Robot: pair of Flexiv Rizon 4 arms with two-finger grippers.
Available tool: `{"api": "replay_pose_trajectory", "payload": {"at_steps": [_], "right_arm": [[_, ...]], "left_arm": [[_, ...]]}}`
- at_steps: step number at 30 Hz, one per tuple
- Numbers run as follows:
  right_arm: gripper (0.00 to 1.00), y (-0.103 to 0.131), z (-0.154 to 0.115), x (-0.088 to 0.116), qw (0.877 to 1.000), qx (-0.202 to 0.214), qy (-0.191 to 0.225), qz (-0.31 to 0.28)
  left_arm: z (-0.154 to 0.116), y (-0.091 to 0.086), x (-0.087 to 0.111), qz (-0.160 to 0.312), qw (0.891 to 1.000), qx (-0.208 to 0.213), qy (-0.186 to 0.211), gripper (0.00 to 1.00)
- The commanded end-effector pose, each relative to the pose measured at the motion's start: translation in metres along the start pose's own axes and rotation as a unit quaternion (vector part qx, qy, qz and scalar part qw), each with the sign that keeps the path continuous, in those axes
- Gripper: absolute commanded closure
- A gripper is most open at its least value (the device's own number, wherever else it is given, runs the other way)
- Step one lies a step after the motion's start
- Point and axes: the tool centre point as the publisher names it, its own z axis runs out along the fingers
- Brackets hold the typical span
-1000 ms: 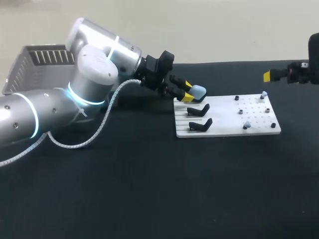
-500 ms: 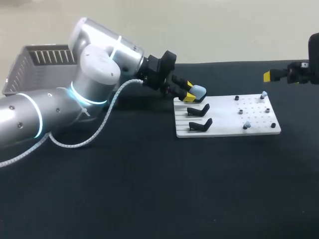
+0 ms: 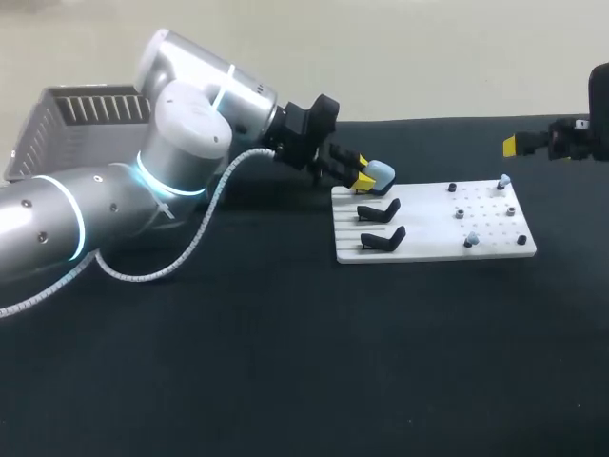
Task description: Pick up each earbud case from the left stands, insert the matching earbuds, close the lid, and place the case in the box.
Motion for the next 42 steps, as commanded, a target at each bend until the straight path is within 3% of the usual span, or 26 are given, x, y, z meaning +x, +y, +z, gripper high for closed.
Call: {"api": "replay_pose_trajectory", "payload": {"at_steps": [1, 6, 13, 22, 30, 42], "right_arm": [[0.00, 0.000, -0.001, 0.000, 1.000, 0.001, 0.000, 0.000], [0.00, 0.000, -0.001, 0.000, 1.000, 0.001, 0.000, 0.000], [0.00, 0.000, -0.001, 0.000, 1.000, 0.001, 0.000, 0.000], [0.00, 0.000, -0.001, 0.000, 1.000, 0.001, 0.000, 0.000], [0.00, 0.000, -0.001, 0.000, 1.000, 0.001, 0.000, 0.000], [0.00, 0.000, -0.001, 0.000, 1.000, 0.001, 0.000, 0.000]], "left_arm": [[-0.003, -0.005, 0.000, 0.002, 1.000, -0.004, -0.005, 1.00], [-0.015, -0.014, -0.011, 0.010, 0.999, -0.019, -0.029, 1.00], [-0.036, -0.034, -0.047, 0.035, 0.995, -0.034, -0.086, 1.00], [-0.035, -0.067, -0.089, 0.038, 0.987, -0.030, -0.153, 1.00], [-0.045, -0.086, -0.096, 0.030, 0.980, -0.056, -0.191, 1.00], [-0.058, -0.099, -0.092, 0.016, 0.973, -0.090, -0.213, 1.00]]}}
